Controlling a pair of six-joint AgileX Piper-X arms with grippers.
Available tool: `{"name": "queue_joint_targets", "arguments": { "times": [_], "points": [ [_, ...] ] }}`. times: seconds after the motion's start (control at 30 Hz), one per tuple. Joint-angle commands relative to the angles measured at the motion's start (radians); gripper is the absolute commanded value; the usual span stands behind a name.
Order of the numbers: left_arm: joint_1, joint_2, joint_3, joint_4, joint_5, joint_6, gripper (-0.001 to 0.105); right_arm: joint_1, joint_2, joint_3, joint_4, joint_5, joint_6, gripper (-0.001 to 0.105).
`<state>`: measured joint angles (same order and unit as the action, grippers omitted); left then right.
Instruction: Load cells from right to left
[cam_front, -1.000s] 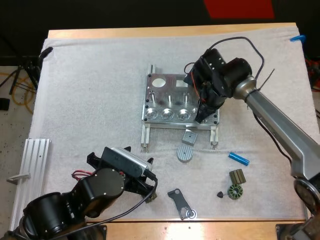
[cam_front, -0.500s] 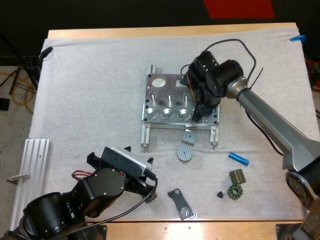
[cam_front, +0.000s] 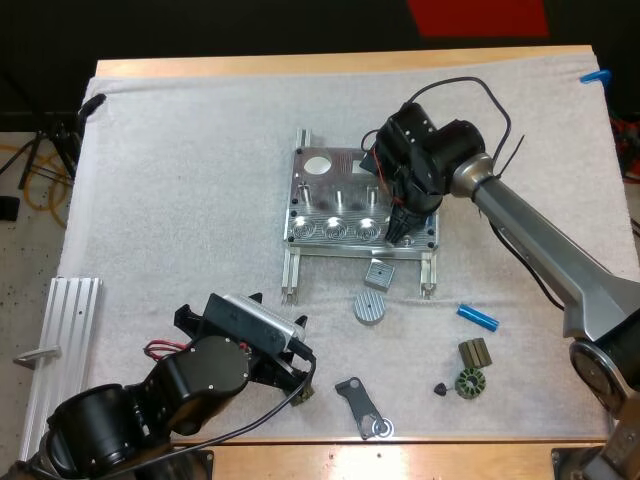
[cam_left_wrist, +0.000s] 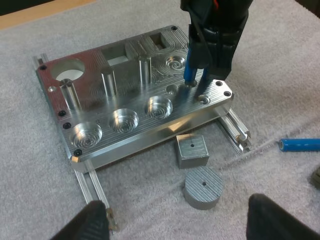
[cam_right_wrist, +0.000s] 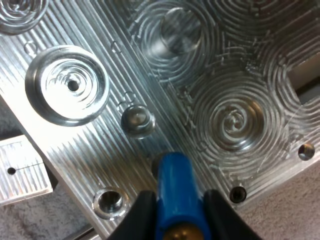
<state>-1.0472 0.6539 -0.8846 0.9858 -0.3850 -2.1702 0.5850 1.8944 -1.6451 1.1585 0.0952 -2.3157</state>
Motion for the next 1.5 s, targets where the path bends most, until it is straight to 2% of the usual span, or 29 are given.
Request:
{"name": "queue_joint_targets", "arguments": {
  "times": [0.0,1.1,1.2,1.27,1.33,1.47],
  "points": [
    [-0.002,-0.001,0.0,-0.003,-0.003,-0.002,0.058,0.0,-0.001,-0.006,-0.001,-0.002,-0.008,0.008],
    [-0.002,-0.001,0.0,-0.003,-0.003,-0.002,0.058,0.002,0.024,-0.006,0.038,-0.009,0.001,0.01],
    [-0.002,-0.001,0.0,-0.003,-0.003,-0.002,0.058,0.002,0.024,-0.006,0.038,-0.009,0.001,0.023],
    [-0.002,-0.001,0.0,-0.003,-0.003,-0.002,0.058,0.002,0.024,-0.006,0.03,-0.009,0.017,0.037],
    [-0.002,-0.001,0.0,-0.003,-0.003,-0.002,0.058,0.002,0.024,-0.006,0.024,-0.009,0.024,0.044],
    [-0.002,-0.001,0.0,-0.003,-0.003,-0.002,0.058,0.002,0.017,-0.006,0.011,-0.009,0.03,0.046]
  ]
}}
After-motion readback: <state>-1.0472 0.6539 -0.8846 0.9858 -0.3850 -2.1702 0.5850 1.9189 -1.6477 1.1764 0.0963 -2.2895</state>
